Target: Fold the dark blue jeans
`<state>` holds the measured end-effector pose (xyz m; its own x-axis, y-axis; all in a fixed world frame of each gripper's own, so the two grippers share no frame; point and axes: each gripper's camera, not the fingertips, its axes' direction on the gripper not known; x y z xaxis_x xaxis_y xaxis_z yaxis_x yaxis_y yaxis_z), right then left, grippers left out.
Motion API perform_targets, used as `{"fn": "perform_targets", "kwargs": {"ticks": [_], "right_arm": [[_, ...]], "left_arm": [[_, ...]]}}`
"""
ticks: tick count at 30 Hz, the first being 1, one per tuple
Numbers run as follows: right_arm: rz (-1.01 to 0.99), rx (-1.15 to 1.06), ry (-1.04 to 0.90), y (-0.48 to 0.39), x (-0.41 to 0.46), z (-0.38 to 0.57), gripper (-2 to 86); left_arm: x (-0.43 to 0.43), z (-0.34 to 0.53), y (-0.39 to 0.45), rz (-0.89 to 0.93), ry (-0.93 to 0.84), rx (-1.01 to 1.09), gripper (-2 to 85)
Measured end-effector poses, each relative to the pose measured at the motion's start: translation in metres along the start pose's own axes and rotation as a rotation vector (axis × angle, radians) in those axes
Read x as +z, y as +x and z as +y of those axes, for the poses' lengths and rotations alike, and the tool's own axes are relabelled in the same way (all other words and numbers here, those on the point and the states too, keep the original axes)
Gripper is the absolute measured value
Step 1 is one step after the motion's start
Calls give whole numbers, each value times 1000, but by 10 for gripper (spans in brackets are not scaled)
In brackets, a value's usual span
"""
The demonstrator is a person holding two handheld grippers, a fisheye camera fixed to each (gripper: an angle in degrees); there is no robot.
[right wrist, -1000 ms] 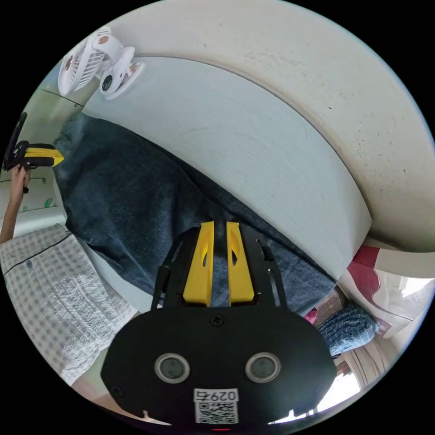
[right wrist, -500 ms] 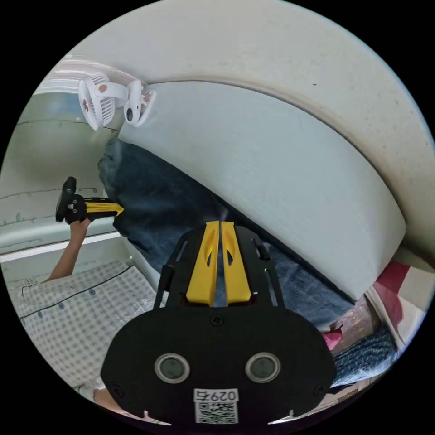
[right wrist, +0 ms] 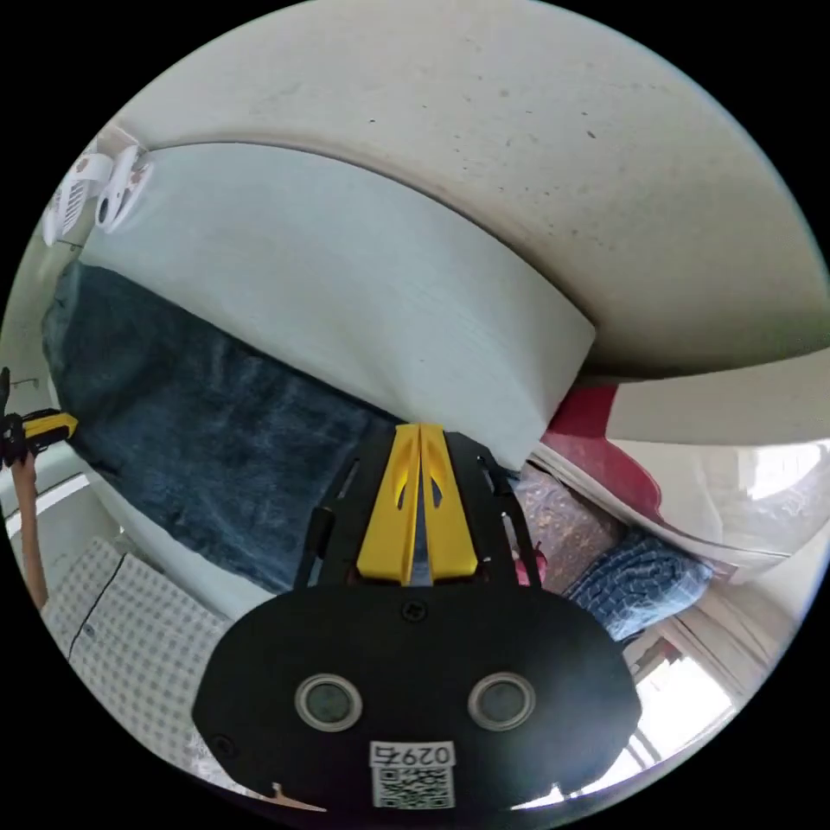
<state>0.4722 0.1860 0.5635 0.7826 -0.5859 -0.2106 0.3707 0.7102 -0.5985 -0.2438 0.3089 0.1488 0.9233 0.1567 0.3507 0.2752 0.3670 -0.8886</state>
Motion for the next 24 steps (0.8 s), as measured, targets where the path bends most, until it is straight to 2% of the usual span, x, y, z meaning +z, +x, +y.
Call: {"fn": "perform_targets", "kwargs": {"ticks": [1,3,5,7,9,10,11,13,15,16,17,20,22,24], "right_arm": [[-50,4,-5,10,4,4,-5],[-369,21,41,48,8,28,-5],[-503,10,130,57,5,55,-5],[-476,-44,148,44,11,78,-5],[-264,-114,-4,18,46,92,-6],[-243,-126,68,18,43,97,-6],[-91,-15,52,30,48,105,-6],[-174,63,87,60,46,114,-6],[-373,211,55,107,47,127,-6],[-358,234,63,114,44,133,-6],[-357,240,115,120,32,147,-6],[-588,139,216,105,8,178,-5],[-584,78,158,81,9,190,-6],[-449,33,7,55,28,201,-6]], "left_arm": [[0,1,0,3,6,-3,-10],[1,5,1,3,25,-5,-10],[2,7,0,11,31,-14,-10],[3,7,-2,27,26,-32,-10],[3,4,-2,33,-2,-29,-10],[4,3,-1,30,-11,-20,-10],[4,0,1,20,-29,-1,-10],[4,-3,5,5,-56,21,-10],[5,-7,9,-17,-86,40,-10],[5,-8,10,-20,-91,43,-10],[5,-9,12,-27,-99,49,-10],[6,-10,15,-40,-111,51,-10],[6,-13,17,-47,-128,57,-10],[7,-18,21,-63,-168,68,-10]]}}
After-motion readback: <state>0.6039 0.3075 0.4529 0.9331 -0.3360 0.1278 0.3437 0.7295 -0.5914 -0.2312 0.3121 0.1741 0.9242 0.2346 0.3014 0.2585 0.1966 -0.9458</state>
